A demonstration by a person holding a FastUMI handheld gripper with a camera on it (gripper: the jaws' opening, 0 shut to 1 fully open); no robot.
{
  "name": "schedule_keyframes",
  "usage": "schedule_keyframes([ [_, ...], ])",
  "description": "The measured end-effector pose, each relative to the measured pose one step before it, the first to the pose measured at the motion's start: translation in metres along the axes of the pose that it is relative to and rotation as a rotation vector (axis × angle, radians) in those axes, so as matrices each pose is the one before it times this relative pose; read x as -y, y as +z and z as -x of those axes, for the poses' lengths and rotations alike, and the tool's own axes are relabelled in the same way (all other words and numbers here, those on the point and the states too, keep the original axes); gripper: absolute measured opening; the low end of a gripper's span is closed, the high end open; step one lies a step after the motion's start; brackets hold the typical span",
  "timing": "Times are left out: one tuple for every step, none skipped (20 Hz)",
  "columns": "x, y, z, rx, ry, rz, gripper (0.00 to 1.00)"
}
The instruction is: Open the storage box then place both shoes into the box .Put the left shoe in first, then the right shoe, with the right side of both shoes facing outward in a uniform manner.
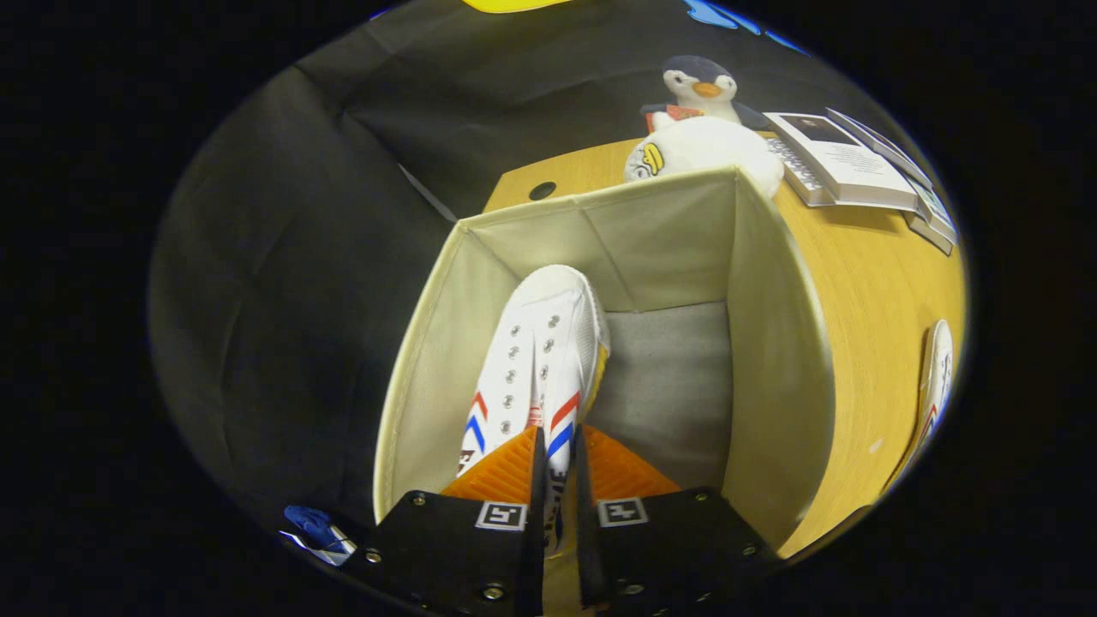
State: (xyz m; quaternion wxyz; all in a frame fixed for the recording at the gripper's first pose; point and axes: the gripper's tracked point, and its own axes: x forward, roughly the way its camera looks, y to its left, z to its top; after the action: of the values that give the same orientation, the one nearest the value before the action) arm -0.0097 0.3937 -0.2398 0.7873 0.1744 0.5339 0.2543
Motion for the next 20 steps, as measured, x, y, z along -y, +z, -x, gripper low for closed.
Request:
schedule_keyframes([
  [-0.01478, 0.00234, 0.0028, 0.01098, 0.05918, -0.00968, 0.26],
  [-0.00924, 0.00601, 0.00344, 0.02096, 0.04017, -0.00117, 0.44],
  [-0.00694, 0.00731, 0.0046, 0.02137, 0.02599, 0.01234, 0.5],
  [0.00043, 0.00296, -0.00004, 0.01544, -0.00483, 0.02859, 0.75],
  [0.00074, 0.00457, 0.01316, 0.01287, -0.00721, 0.03537, 1.0],
  [0.00053, 0.00346, 0.00749, 0.01339, -0.00761, 0.03481, 0.98],
  [0.00223, 0.00365, 0.00805, 0.01284, -0.00514, 0.02973, 0.98],
  [0.00195, 0.00275, 0.00782, 0.01633, -0.00184, 0.02233, 0.98],
  [0.00249, 0.00409, 0.01059, 0.01871, 0.00107, 0.01634, 0.98],
  [0.00264, 0.00512, 0.01021, 0.01987, 0.00238, 0.01283, 0.98],
  [0.00246, 0.0048, 0.01126, 0.02131, 0.00289, 0.01047, 0.98],
  [0.00496, 0.00501, 0.01064, 0.01819, -0.00505, 0.00981, 0.98],
  [0.00664, 0.00418, 0.01188, 0.02004, -0.00832, 0.00932, 0.98],
  [0.00794, 0.00428, 0.01033, 0.01525, -0.01329, 0.00718, 0.98],
  [0.00856, 0.00323, 0.01054, 0.01323, -0.01369, 0.00473, 0.98],
  [0.00785, 0.00289, 0.00922, 0.01189, -0.00946, 0.00372, 0.98],
  [0.00986, 0.00154, 0.00875, 0.00892, -0.0139, 0.0034, 0.98],
  [0.01168, 0.00134, 0.00827, 0.00679, -0.01822, 0.00616, 0.98],
  [0.01229, -0.00005, 0.00798, 0.00627, -0.02526, 0.01266, 0.98],
  [0.01362, 0.00027, 0.00723, 0.00582, -0.0296, 0.01786, 0.98],
])
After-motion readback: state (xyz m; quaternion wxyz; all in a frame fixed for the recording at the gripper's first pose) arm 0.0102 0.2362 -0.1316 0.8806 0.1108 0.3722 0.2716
